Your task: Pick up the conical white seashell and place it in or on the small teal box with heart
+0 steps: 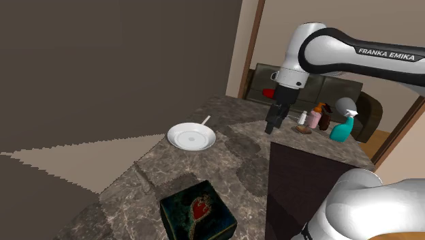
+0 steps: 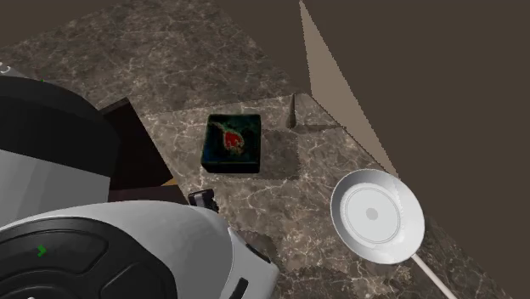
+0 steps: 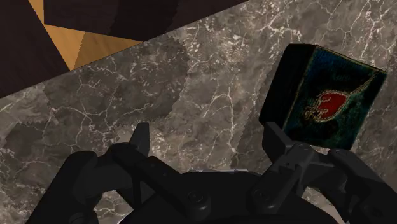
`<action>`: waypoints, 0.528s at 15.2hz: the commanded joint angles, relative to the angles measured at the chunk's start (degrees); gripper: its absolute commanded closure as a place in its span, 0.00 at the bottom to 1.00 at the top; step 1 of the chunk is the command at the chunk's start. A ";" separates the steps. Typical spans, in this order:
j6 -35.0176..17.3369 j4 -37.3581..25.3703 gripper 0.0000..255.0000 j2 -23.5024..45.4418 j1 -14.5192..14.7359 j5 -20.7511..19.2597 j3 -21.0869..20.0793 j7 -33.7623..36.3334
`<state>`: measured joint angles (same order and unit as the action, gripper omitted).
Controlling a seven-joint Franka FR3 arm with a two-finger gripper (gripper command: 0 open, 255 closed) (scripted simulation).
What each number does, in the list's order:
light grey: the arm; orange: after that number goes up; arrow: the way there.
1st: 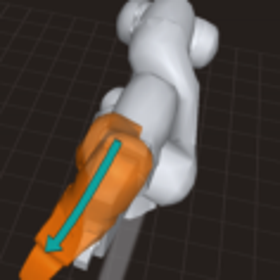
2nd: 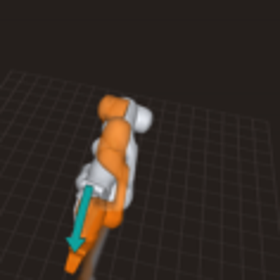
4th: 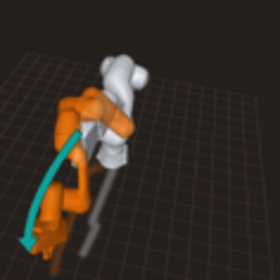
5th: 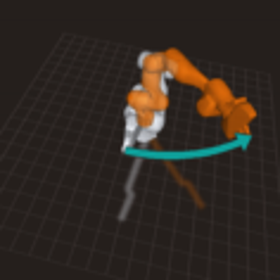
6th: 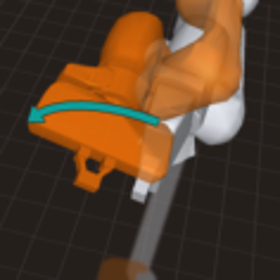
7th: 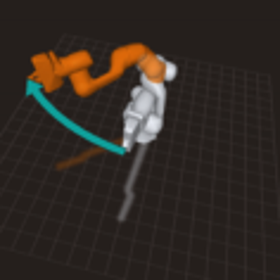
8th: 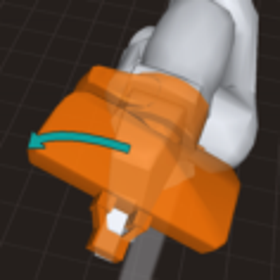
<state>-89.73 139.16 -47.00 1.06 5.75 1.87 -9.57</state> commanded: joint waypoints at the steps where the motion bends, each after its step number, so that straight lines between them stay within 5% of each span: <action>1: 0.00 0.00 0.00 0.00 0.00 0.00 0.00 0.00; 8: -13.75 0.13 0.00 10.19 5.56 2.03 -1.83 -7.76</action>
<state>-101.37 139.18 -38.17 5.84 7.51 0.28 -16.07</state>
